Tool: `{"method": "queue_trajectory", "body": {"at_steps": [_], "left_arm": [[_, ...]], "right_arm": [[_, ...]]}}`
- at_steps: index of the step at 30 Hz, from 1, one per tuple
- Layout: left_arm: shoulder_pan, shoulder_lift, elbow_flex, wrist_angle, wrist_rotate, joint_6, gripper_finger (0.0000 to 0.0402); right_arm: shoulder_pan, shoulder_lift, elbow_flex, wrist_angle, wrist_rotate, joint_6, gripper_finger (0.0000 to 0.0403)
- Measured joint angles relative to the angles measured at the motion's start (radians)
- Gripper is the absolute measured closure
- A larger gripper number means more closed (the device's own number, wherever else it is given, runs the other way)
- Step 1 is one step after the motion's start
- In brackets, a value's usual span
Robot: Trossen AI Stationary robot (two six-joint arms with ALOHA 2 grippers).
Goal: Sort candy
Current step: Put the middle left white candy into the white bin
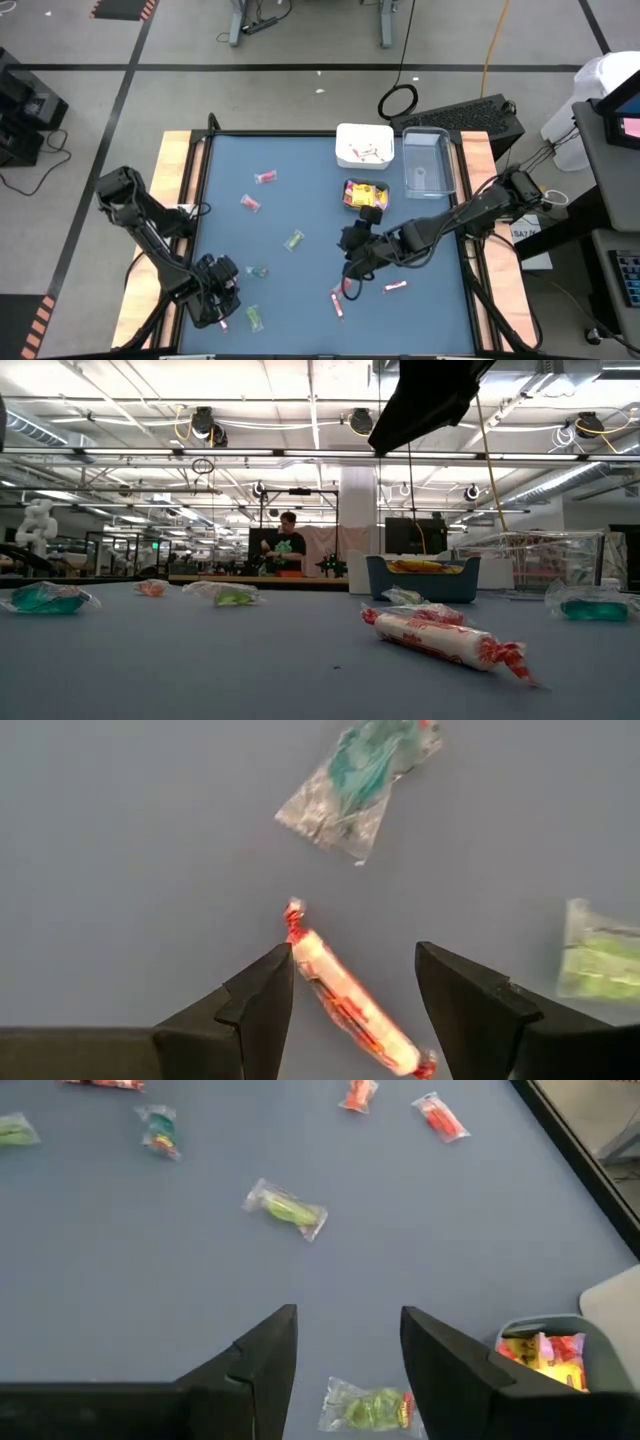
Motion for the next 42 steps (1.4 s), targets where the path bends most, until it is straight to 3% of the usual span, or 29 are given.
{"method": "queue_trajectory", "body": {"at_steps": [10, 14, 17, 26, 37, 42], "left_arm": [[-0.05, 0.088, 0.001, 0.007, 0.01, -0.076, 0.0188], [-0.063, 0.102, 0.001, 0.061, -0.026, 0.002, 0.0197], [-0.066, 0.104, 0.001, 0.081, -0.053, 0.06, 0.0228], [-0.062, 0.103, 0.004, 0.09, -0.064, 0.215, 0.0374], [-0.056, 0.078, 0.004, 0.081, -0.101, 0.248, 0.0351], [-0.056, 0.032, 0.006, 0.079, -0.118, 0.274, 0.0361]], "right_arm": [[-0.002, 0.0, 0.0, 0.038, 0.021, -0.025, 0.0234], [-0.003, 0.0, 0.0, 0.038, 0.021, -0.026, 0.0234], [-0.003, 0.0, 0.0, 0.038, 0.021, -0.027, 0.0234], [-0.003, 0.0, 0.0, 0.046, 0.019, -0.027, 0.0234], [0.025, 0.0, 0.0, 0.137, 0.014, -0.033, 0.0234], [0.052, 0.021, 0.0, 0.242, 0.017, -0.085, 0.0234]]}}
